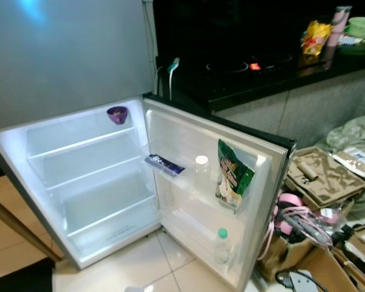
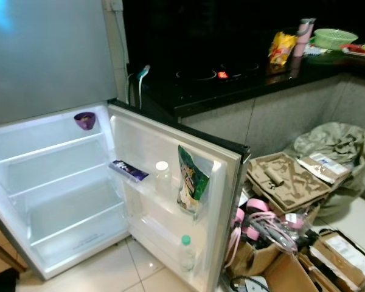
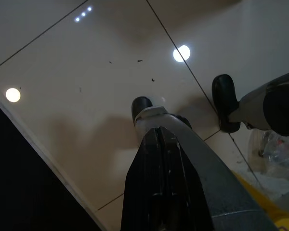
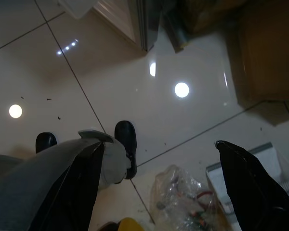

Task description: Restocking fridge

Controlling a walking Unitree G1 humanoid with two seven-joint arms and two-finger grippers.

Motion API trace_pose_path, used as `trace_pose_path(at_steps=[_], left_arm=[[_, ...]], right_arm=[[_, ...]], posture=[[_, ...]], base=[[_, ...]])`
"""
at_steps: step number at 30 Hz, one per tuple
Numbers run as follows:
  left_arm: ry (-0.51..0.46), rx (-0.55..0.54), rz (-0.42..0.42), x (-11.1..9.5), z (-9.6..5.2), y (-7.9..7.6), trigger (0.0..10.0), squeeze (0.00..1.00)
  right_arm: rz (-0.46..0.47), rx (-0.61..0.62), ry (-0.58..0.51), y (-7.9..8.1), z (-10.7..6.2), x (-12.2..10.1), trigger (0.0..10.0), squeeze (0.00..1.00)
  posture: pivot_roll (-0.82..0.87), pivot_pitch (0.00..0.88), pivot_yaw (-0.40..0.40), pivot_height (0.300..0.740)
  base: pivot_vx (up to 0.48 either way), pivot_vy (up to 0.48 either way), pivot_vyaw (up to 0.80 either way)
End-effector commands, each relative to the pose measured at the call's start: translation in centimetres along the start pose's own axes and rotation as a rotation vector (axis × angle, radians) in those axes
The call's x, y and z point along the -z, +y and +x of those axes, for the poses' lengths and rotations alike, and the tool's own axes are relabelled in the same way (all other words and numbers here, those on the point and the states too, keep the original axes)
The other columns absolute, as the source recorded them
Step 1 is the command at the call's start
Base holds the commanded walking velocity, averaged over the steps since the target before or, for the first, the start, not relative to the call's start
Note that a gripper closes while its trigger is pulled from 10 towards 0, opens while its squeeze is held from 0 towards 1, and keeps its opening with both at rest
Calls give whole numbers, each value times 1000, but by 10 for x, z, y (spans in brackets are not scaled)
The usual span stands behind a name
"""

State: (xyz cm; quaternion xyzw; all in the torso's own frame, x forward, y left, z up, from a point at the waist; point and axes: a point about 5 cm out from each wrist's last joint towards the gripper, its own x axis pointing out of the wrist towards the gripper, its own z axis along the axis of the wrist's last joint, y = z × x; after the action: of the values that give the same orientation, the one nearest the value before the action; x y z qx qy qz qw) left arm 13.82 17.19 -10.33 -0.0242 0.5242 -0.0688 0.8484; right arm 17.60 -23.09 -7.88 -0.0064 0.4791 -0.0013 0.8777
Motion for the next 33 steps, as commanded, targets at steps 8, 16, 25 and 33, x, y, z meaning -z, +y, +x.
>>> trace_pose_path(at_steps=[8, 16, 25, 33], left_arm=[[3, -5, -6, 2, -1, 1, 10000, 0], [6, -15, -12, 5, -2, 6, 10000, 0], [11, -16, -26, 9, -3, 5, 10000, 0], [-2, -8, -30, 6, -2, 3, 10000, 0]], right_arm=[[380, 158, -293, -36, -6, -69, 10000, 0], [567, 243, -614, -89, -37, -142, 10000, 0], [571, 204, -847, -110, -67, -197, 0, 0], [602, 16, -982, -102, -76, -219, 0, 0]], posture=[[-96, 0, -4, 740], [-90, 0, 7, 740], [-90, 0, 0, 740], [-87, 0, 3, 740]], base=[[0, 0, 0], [0, 0, 0], [0, 0, 0], [0, 0, 0]])
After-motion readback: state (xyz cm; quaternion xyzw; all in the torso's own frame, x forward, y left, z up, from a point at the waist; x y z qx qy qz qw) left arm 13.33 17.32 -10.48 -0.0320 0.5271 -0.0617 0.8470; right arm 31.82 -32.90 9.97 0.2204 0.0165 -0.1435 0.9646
